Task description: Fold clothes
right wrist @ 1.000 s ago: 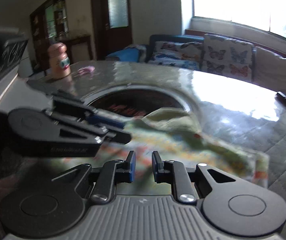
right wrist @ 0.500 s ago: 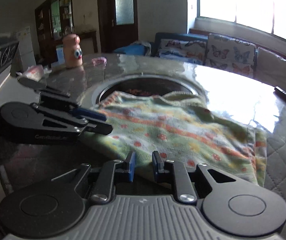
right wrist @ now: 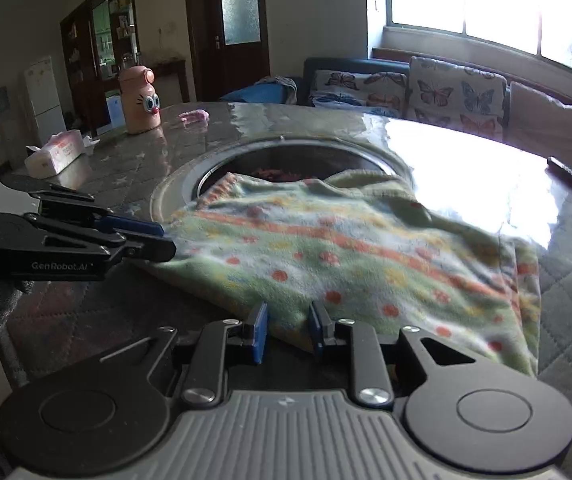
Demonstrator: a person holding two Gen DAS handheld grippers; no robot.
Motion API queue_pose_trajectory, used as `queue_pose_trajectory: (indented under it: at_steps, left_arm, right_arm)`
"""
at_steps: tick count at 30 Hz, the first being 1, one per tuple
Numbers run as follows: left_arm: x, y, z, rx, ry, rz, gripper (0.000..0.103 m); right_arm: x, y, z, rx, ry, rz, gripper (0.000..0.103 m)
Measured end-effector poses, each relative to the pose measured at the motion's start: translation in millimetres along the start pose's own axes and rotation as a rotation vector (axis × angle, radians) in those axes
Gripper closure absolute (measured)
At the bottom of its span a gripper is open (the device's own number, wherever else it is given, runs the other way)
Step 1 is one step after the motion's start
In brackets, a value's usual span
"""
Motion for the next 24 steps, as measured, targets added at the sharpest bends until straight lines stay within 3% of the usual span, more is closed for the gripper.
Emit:
queue_pose_trajectory:
  at_steps: [17,24]
  left_arm:
    - [-8.1,4.2,-13.9,0.035,0.046,-0.016,0.069]
    - [-7.4,4.5,-26.7,0.074,0.084,-0.029,0.041]
  right_arm:
    - [13.5,-32.8,-41.5,0.091,0.073,-0.002,0.08]
    - [18.3,-33.0,-55.3,0.117,0.145,0.006,0.075]
Point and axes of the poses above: each gripper's, at about its wrist camera, not at the fingertips, and y roughly against the way its jaws point, z to its right, x to its top, the point moved 6 cm from there along -y, roughly the way its jaws point, and after that the axes turned 13 degrees about z, right-handed, at the moved point
